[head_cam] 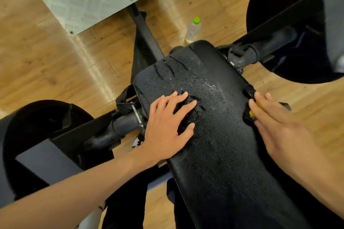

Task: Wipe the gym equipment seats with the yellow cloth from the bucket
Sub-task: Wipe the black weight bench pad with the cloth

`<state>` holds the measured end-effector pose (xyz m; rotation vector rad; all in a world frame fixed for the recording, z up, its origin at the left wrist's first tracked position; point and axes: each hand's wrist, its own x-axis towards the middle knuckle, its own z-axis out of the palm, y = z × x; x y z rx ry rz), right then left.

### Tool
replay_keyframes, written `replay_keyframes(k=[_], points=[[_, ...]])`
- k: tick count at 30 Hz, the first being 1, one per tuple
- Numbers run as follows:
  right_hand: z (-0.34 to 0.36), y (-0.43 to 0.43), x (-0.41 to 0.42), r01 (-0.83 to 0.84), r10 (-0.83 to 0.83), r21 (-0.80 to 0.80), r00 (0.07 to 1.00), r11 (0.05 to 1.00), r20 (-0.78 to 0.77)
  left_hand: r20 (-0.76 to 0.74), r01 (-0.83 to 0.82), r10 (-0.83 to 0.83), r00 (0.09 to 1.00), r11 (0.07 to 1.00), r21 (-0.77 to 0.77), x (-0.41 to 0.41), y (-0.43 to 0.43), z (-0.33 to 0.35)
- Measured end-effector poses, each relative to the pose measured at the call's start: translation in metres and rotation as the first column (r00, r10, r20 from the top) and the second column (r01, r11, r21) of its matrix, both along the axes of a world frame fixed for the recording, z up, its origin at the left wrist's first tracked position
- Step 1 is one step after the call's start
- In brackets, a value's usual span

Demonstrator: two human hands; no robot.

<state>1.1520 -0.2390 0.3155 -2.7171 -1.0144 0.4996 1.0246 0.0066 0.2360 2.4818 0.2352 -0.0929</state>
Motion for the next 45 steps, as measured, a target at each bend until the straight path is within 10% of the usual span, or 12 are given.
replay_keyframes(k=[12, 24, 37, 45], points=[[-0.119, 0.231, 0.131, -0.107, 0.087, -0.242, 0.992, 0.964, -0.092, -0.027, 0.007, -0.007, 1.000, 1.000, -0.016, 0.002, 0.001, 0.003], [0.002, 0.015, -0.027, -0.077, 0.075, -0.064, 0.996, 0.995, -0.037, -0.037, 0.008, -0.008, 0.999, 1.000, -0.009, 0.001, 0.003, 0.001], [-0.122, 0.241, 0.108, -0.243, 0.233, -0.214, 0.970, 0.946, -0.068, -0.038, 0.023, -0.024, 0.999, 0.999, -0.023, 0.002, 0.003, 0.003], [-0.070, 0.134, 0.039, -0.204, 0.200, -0.079, 0.978, 0.976, -0.057, -0.052, 0.025, -0.025, 0.998, 1.000, -0.001, 0.000, 0.004, 0.001]])
